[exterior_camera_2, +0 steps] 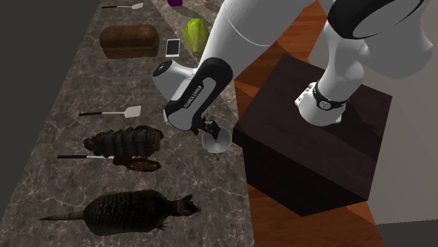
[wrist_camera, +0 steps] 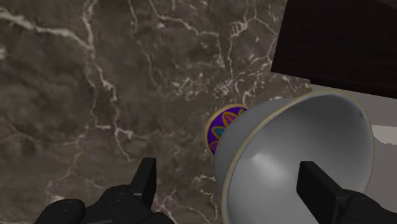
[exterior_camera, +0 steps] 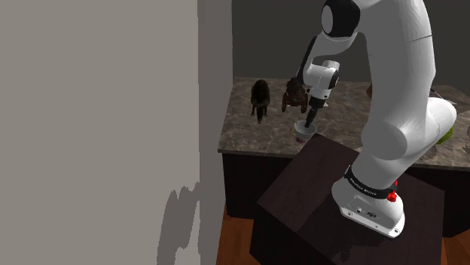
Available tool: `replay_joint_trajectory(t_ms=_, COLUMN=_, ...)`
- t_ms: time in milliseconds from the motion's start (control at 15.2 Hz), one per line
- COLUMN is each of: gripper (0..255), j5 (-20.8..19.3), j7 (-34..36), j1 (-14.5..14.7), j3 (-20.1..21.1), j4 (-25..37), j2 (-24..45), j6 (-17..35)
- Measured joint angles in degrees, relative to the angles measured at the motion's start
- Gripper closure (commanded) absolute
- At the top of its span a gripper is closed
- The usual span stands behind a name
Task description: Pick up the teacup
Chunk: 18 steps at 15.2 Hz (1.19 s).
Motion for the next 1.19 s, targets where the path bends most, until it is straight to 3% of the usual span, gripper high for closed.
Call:
replay_joint_trajectory(t_ms=66, gripper=255, j5=0.17, j7=-0.1, j1=-0.1, j3=0.15, j4=0.13, j2=0.27, j6=0.11)
replay_joint_trajectory(t_ms=726, gripper=255, j5=0.34, j7=-0.2, j1=-0.21, j3=0.3, j4=0.3, j2=0.56, j6=0.21)
replay_joint_trajectory(t_ms=1188, gripper=255, j5=-2.81, j7=2.01, j1=1.54, j3=-2.21, j4=-1.13, j2=-3.88, j6=-2.16)
